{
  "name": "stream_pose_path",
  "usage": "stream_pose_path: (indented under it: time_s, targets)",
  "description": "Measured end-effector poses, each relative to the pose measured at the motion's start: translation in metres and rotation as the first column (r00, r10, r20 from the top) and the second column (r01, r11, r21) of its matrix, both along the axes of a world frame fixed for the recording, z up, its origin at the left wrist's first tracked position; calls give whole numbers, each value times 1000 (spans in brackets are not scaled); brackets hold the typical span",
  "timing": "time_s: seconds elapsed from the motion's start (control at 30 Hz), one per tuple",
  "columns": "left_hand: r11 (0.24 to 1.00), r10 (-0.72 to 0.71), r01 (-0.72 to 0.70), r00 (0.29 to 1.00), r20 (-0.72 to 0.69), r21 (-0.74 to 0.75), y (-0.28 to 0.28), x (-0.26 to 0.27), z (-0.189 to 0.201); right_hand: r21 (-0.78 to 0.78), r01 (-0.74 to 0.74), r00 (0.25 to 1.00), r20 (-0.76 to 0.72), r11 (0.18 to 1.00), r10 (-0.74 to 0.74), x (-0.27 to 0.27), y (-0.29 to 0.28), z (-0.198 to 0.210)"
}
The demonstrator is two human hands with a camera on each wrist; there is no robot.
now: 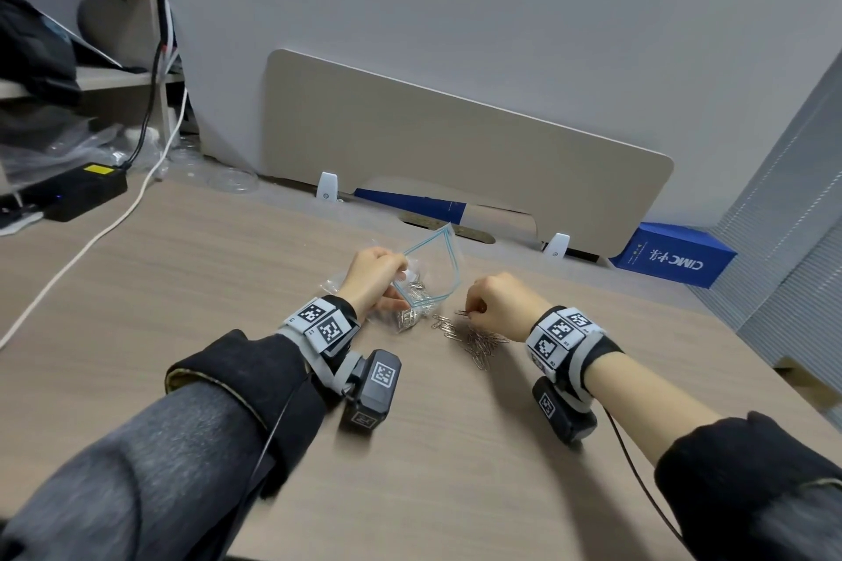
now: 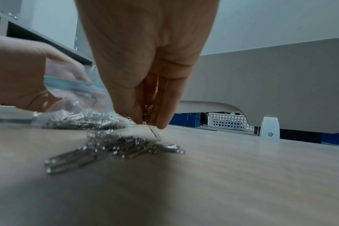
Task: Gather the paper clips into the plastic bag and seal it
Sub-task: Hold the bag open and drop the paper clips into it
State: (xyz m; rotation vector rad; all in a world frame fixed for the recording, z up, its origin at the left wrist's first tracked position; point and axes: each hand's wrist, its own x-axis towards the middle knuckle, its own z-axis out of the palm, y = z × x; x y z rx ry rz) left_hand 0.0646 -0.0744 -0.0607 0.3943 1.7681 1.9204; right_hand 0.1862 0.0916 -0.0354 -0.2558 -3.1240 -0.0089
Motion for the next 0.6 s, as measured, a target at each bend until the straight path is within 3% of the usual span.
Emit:
stream_pose_path:
  time_s: [0.17,0.33,0.47,0.6]
  targets:
    - [1000,-7,7,1000,-14,-2,2,-2,-1,-83,-34,977,-215,996,15,10,4,18]
    - [1000,-7,7,1000,-10,0,2,-2,-3,-135,-122,886,-462,983,46,2,-10,31]
    - [1000,-9,9,1000,-12,6,1,-1,-2,-64,-125,890,-449,990,84,-17,-28,32]
    - [1000,-16,16,1000,-14,19,1,-1,-1,61,-82,961,-260,995,95,-29,-37,29]
